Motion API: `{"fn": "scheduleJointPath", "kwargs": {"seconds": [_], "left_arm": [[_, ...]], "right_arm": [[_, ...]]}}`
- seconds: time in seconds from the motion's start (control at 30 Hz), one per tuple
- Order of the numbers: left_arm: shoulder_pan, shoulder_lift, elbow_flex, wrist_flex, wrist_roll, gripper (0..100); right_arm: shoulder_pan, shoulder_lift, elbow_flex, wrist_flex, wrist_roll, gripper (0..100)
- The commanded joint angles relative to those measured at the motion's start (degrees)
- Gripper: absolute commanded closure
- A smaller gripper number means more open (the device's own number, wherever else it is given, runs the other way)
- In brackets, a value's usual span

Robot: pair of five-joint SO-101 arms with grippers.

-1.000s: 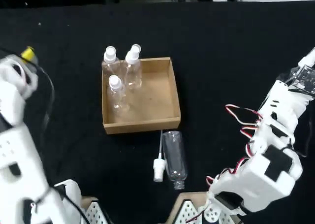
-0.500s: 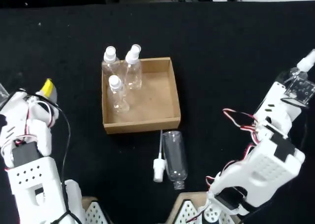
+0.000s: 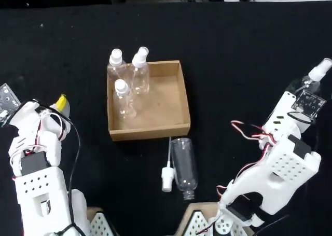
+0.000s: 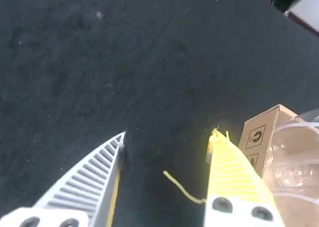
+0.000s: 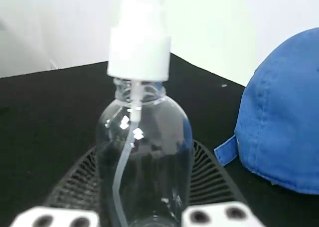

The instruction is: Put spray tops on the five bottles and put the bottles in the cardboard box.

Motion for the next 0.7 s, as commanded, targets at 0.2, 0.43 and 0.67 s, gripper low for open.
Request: {"fn": "scheduleJointPath", "kwargs": {"seconds": [0.2, 0.43, 0.67], "left_arm": [[0.48, -1.23, -0.66, -1.23, 0.53, 77], [0.48, -1.23, -0.66, -1.23, 0.44, 77], [0.48, -1.23, 2.24, -5.19, 0.18, 77]], "right_arm": [[-0.88, 1.01, -0.04, -1.85, 0.44, 86.0], [-1.93, 1.01, 0.13, -1.85, 0.44, 73.7], [-2.11, 0.57, -0.13, -1.76, 0.44, 72.8]]}}
